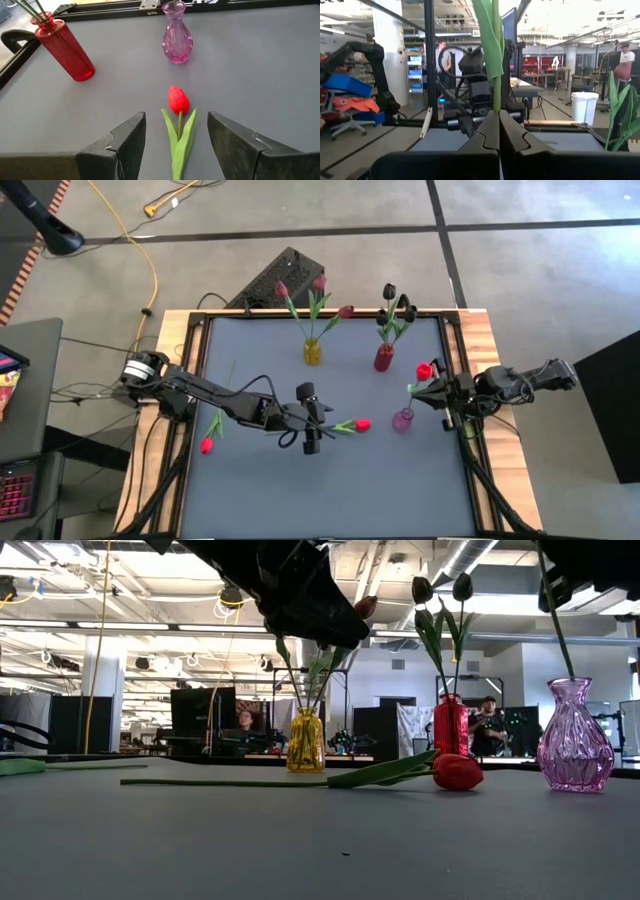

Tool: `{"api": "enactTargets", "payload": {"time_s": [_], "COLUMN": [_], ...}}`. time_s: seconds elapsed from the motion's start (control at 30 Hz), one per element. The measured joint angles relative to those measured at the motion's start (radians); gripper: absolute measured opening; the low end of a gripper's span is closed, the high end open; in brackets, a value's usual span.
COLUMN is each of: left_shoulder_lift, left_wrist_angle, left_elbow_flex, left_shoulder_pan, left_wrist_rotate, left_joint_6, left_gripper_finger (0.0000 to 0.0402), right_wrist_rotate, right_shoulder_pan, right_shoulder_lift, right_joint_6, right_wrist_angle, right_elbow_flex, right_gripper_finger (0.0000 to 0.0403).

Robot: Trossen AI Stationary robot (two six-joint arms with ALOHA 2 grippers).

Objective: Sort flowers into vase by color
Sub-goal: Put the right red flower into the purple vase

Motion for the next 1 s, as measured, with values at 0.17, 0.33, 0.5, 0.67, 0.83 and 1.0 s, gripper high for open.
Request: {"api": "enactTargets", "payload": {"time_s": [0.17,0.33,0.5,0.67,0.83,1.0], "left_shoulder_lift": [0.000,0.000,0.000,0.000,0.000,0.000], "left_wrist_angle": [0.000,0.000,0.000,0.000,0.000,0.000], "left_elbow_flex": [0.000,0.000,0.000,0.000,0.000,0.000], "left_shoulder_pan": [0.000,0.000,0.000,0.000,0.000,0.000], "left_wrist_rotate": [0.000,0.000,0.000,0.000,0.005,0.027], "left_joint_6": [-0.002,-0.002,-0.002,-0.006,-0.008,-0.010], "left_gripper_finger": [0.0203,0.0203,0.0203,0.0203,0.0203,0.0203], "right_wrist_rotate": [0.002,0.024,0.023,0.023,0.022,0.019], "right_shoulder_pan": [0.000,0.000,0.000,0.000,0.000,0.000], "right_shoulder_lift": [0.000,0.000,0.000,0.000,0.000,0.000], "right_joint_6": [0.005,0.024,0.025,0.025,0.042,0.078], "right_wrist_angle": [-0.037,-0.087,-0.104,-0.106,-0.109,-0.138], "right_elbow_flex": [0.000,0.001,0.001,0.001,0.001,0.004], "right_gripper_finger": [0.0017,0.0017,0.0019,0.0046,0.0072,0.0095]}}
